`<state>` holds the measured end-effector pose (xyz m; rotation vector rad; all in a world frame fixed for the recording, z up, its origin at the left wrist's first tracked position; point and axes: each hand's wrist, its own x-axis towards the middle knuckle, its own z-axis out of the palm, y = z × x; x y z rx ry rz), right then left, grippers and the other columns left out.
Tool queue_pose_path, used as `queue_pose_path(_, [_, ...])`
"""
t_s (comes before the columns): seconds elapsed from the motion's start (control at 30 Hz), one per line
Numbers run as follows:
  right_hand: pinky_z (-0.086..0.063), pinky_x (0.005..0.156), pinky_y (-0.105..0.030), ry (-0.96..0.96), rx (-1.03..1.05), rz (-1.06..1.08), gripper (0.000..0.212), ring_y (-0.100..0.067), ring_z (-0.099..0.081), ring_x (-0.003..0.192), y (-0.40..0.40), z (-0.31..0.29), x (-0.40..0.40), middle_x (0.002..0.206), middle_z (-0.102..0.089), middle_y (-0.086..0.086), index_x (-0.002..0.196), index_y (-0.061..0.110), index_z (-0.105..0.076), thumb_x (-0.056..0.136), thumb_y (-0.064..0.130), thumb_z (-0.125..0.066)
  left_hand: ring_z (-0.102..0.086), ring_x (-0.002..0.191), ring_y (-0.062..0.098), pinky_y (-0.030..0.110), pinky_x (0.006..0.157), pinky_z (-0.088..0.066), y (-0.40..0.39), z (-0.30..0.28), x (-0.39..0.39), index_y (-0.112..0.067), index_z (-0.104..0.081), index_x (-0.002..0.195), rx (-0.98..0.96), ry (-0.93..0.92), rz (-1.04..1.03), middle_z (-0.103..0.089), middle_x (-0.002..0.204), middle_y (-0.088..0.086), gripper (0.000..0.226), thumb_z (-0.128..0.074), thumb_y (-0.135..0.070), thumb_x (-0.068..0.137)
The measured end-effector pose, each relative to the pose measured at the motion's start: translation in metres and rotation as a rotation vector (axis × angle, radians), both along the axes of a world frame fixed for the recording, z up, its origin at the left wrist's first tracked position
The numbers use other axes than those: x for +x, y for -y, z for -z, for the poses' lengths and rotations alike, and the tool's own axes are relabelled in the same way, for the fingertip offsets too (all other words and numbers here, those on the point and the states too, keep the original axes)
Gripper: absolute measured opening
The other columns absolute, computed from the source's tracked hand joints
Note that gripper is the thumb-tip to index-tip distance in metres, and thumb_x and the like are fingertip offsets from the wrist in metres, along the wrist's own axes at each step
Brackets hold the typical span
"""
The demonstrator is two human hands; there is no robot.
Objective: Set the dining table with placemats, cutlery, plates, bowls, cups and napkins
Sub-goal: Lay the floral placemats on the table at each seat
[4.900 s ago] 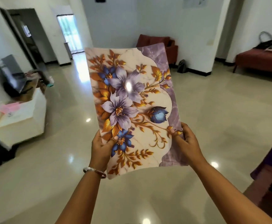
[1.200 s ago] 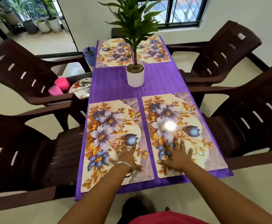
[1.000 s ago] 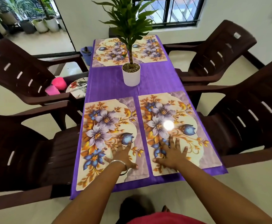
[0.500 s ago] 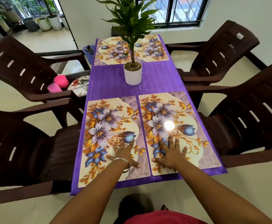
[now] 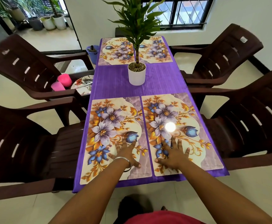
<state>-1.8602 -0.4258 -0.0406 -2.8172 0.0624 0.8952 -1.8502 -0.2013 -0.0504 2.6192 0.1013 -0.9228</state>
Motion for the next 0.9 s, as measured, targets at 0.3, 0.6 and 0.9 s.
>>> queue_pose_path(0.3, [0.006,0.110,-0.065,0.006,-0.013,0.000,0.098,-0.034,0.021,0.145,0.000,0.001,-0.001,0.159,0.021,-0.004,0.149,0.041,0.010,0.077,0.080,-0.044,0.016,0.145,0.039,0.069,0.111,-0.008,0.001,-0.002,0.000,-0.040,-0.002,0.151,0.035,-0.012,0.007,0.022,0.159,0.003,0.113,-0.079,-0.051,0.068])
queue_pose_path(0.6, [0.006,0.110,-0.066,0.015,-0.022,-0.006,0.097,-0.035,0.020,0.144,-0.001,0.003,-0.002,0.159,0.020,-0.005,0.149,0.041,0.010,0.078,0.079,-0.042,0.011,0.146,0.038,0.071,0.107,-0.006,0.002,-0.016,-0.002,-0.039,-0.004,0.151,0.025,-0.024,0.004,0.018,0.160,0.004,0.111,-0.079,-0.047,0.070])
queue_pose_path(0.9, [0.007,0.110,-0.066,0.008,-0.013,-0.009,0.099,-0.035,0.022,0.144,0.002,0.004,0.001,0.158,0.023,-0.006,0.149,0.041,0.012,0.077,0.079,-0.045,0.017,0.145,0.037,0.070,0.110,-0.008,0.000,-0.005,-0.002,-0.041,-0.003,0.151,0.039,-0.005,-0.004,0.019,0.159,0.003,0.113,-0.080,-0.049,0.068])
